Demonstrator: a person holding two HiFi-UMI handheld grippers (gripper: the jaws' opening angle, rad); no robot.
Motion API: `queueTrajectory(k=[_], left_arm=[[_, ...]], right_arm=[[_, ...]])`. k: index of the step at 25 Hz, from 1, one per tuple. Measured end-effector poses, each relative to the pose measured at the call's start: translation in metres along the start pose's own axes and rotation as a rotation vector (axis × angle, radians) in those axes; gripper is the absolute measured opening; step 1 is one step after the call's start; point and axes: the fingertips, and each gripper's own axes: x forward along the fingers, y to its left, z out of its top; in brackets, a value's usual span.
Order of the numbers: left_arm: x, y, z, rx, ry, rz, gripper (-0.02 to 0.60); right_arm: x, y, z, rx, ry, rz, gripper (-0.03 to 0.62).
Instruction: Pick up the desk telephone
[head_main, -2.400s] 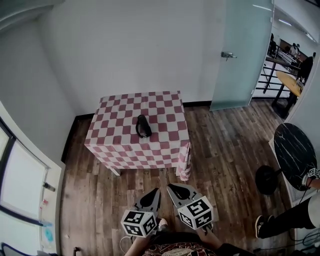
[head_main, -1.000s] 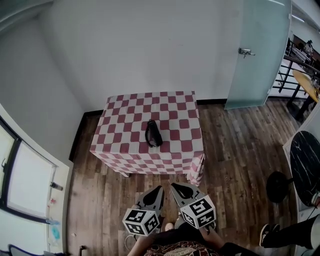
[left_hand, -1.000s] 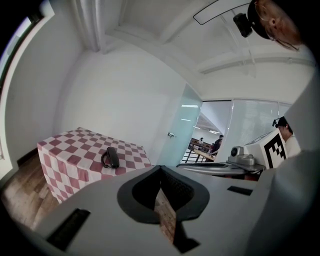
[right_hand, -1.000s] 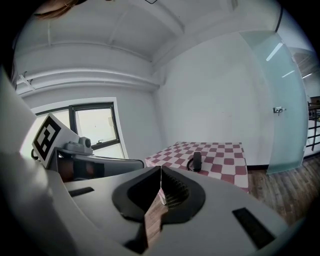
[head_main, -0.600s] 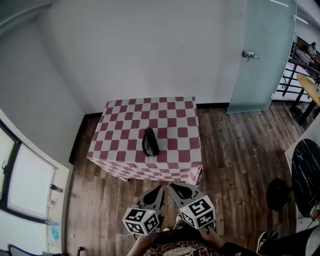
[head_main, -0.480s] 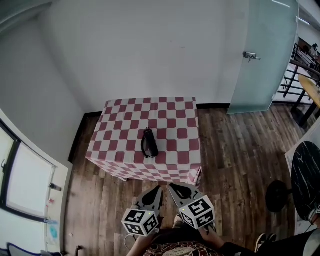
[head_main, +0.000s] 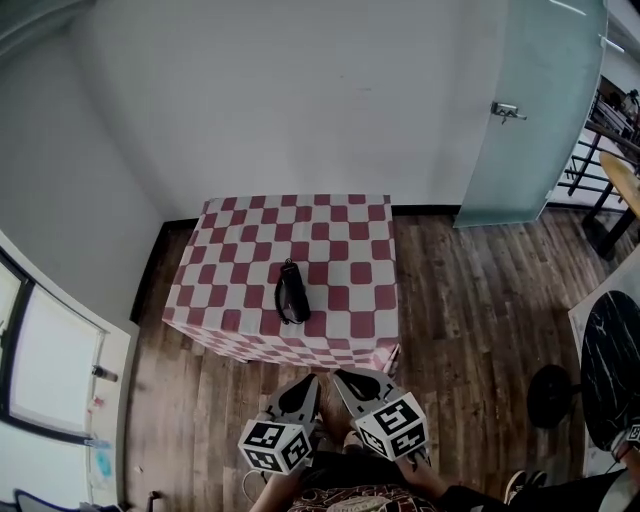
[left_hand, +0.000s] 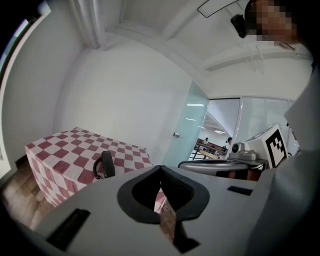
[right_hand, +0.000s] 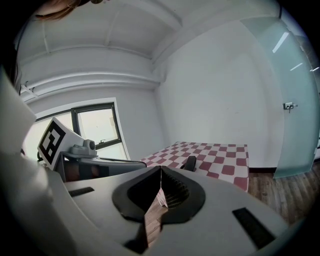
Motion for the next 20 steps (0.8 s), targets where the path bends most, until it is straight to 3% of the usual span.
queueTrajectory(k=[20], left_arm=[[0.04, 0.086, 0.037, 0.013, 0.018, -0.068, 0.008]], right_arm=[[0.101, -0.022, 0.043, -0.015, 0.001, -0.083, 0.018]])
